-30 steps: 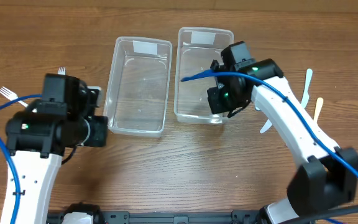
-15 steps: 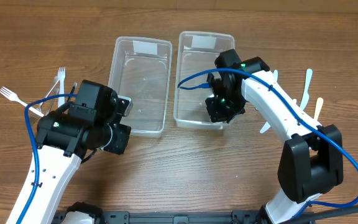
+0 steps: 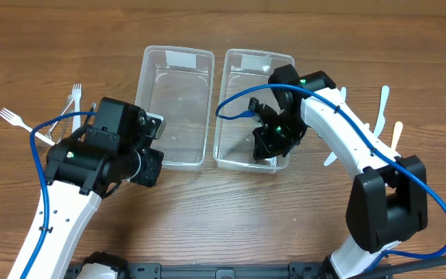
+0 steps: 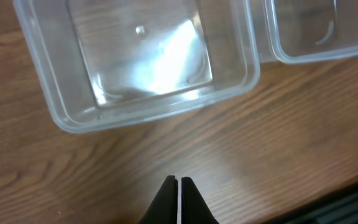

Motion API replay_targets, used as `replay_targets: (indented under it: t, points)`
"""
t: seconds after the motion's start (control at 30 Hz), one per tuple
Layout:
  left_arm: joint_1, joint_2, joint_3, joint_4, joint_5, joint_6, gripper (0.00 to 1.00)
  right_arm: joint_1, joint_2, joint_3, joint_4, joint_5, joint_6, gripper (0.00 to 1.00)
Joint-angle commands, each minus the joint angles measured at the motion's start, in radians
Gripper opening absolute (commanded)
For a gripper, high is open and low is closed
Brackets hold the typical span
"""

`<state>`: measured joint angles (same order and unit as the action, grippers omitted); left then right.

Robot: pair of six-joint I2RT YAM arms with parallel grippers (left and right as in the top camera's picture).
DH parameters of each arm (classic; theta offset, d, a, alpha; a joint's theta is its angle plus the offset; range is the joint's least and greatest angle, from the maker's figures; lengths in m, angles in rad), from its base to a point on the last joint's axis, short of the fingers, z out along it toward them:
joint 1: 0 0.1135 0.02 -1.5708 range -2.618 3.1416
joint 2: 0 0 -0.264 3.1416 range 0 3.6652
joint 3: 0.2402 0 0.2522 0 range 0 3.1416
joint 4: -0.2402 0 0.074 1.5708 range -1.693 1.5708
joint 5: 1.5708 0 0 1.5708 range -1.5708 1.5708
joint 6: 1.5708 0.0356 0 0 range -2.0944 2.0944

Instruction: Pack container

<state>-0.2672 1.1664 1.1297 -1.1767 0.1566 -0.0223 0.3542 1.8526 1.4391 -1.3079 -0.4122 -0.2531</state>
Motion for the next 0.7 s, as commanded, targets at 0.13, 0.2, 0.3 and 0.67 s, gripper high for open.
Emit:
replay_targets:
  t: [0.13, 0.2, 0.3, 0.67]
  points:
    - [0.0, 0.009, -0.005, 0.111, -0.089, -0.026, 0.04, 0.002, -0.02, 0.385, 0.005, 0.364, 0.259, 0.1]
    - [0.0, 0.009, -0.003, 0.131, -0.151, -0.08, 0.04, -0.008, -0.024, 0.492, 0.006, 0.465, 0.363, 0.1]
    - [0.002, 0.006, 0.006, 0.145, -0.25, -0.152, 0.04, -0.042, -0.024, 0.607, -0.004, 0.617, 0.516, 0.1]
    - [0.214, 0.0, 0.074, 0.142, -0.336, -0.209, 0.04, -0.291, -0.021, 0.501, -0.013, 0.494, 0.553, 0.1]
